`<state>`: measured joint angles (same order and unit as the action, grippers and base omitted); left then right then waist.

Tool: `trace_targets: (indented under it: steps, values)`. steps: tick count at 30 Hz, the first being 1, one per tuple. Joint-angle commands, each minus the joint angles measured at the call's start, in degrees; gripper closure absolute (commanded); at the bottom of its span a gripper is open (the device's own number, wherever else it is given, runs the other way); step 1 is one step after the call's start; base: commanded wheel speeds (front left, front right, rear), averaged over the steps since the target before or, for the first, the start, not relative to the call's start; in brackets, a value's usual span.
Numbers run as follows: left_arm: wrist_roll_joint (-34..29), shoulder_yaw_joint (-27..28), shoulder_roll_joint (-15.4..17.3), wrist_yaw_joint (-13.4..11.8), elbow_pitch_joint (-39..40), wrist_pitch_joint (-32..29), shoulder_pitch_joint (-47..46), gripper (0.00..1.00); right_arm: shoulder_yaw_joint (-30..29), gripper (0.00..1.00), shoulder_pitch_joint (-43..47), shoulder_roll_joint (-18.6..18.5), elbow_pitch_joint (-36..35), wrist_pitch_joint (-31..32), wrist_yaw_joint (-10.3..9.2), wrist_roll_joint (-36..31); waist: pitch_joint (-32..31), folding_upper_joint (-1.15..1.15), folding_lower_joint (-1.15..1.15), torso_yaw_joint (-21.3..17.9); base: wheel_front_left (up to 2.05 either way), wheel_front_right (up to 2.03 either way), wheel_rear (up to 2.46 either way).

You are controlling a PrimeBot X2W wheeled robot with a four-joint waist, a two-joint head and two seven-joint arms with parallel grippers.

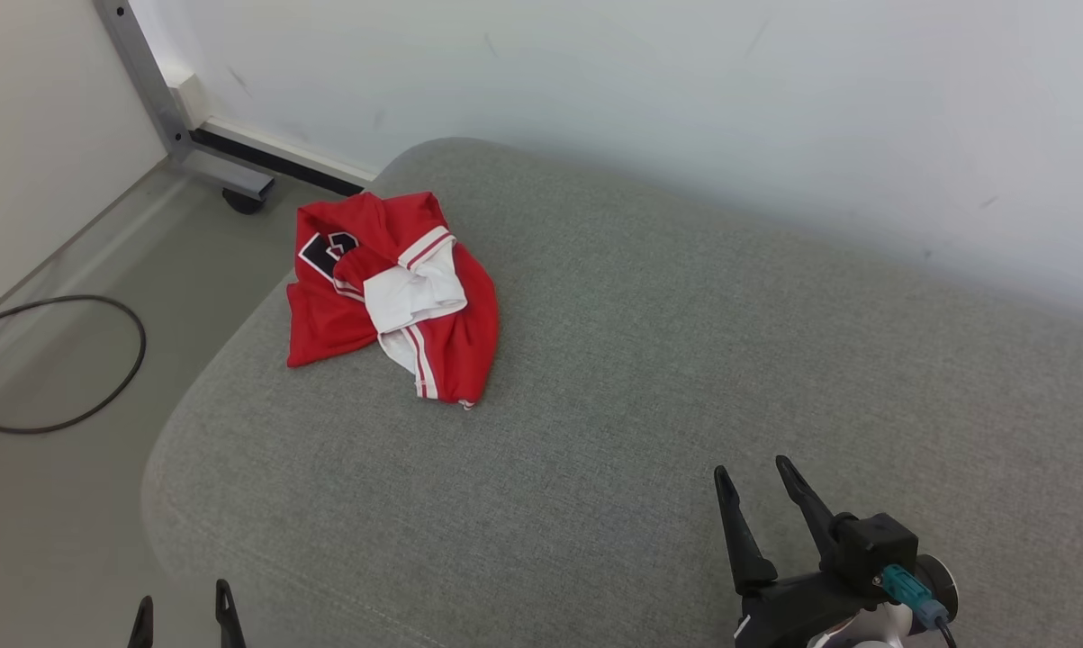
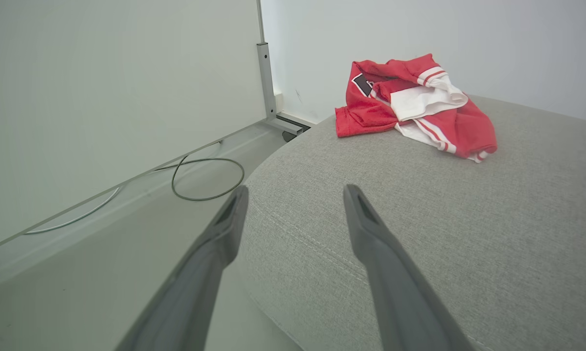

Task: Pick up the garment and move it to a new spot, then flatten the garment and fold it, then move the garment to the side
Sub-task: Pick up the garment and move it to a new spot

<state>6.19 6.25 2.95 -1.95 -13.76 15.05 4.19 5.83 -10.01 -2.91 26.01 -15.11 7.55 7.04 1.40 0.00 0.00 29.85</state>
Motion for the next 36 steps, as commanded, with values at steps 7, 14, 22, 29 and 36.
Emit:
trace_targets:
  steps: [7, 14, 22, 29, 36]
  values:
    - [1.8, -0.8, -0.1, 0.7, -0.6, 0.2, -0.2, 0.00, -0.2, 0.00, 0.3, 0.0, -0.1, 0.0, -0.14, -0.9, 1.0, 0.00, 0.00, 0.4, 0.00, 0.00, 0.00]
    - [3.9, 1.0, -0.1, 3.8, -3.5, 0.2, -4.3, 0.00, -1.0, 0.00, 0.7, 0.0, -2.0, 0.0, -0.14, -2.2, 2.9, 0.00, 0.00, -1.9, 0.00, 0.00, 0.00]
    - [2.9, 4.2, 0.7, 7.7, -6.9, 0.2, -13.5, 0.00, -0.7, 0.00, -1.6, -2.7, -4.6, 0.0, -0.14, -2.1, 8.2, 0.00, 0.00, -7.1, 0.00, 0.00, 0.00]
    - [4.3, 2.3, 5.4, 9.4, -11.4, 0.2, -26.3, 0.00, -0.1, 0.00, -4.2, -6.1, -8.8, 0.0, -0.14, -1.1, 13.9, 0.00, 0.00, -11.7, 0.00, 0.00, 0.00]
    - [9.8, -5.8, 12.6, 9.3, -19.8, -0.2, -38.7, 0.00, 0.0, 0.00, -6.5, -9.7, -11.9, 0.0, -0.14, -0.4, 19.6, 0.00, 0.00, -16.4, 0.00, 0.00, 0.00]
